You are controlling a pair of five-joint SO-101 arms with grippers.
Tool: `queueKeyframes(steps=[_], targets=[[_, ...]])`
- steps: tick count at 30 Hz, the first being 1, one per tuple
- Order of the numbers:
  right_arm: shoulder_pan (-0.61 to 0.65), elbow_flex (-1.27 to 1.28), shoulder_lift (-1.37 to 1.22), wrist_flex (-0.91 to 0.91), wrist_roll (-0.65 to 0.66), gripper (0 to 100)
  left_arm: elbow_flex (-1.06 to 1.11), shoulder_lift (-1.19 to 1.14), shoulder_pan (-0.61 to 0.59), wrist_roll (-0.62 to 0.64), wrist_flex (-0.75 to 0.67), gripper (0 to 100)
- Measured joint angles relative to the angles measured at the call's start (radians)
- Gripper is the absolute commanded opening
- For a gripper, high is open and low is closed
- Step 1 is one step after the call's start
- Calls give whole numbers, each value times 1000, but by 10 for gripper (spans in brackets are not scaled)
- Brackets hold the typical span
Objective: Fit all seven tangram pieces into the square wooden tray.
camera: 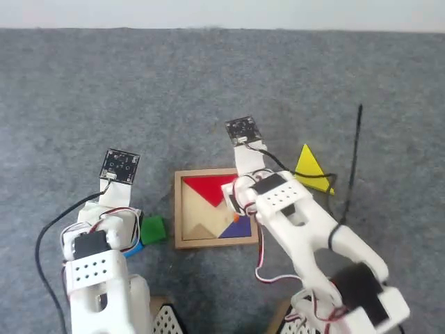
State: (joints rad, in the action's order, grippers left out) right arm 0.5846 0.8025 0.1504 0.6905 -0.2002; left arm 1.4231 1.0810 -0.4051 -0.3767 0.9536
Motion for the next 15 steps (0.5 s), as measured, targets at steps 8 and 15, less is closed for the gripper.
queueKeyframes(steps=[8, 15], targets=[[0, -66, -101, 2, 0, 13, 0, 0, 0, 0, 0, 173], [0, -66, -71, 8, 0, 13, 0, 0, 0, 0, 0, 173]])
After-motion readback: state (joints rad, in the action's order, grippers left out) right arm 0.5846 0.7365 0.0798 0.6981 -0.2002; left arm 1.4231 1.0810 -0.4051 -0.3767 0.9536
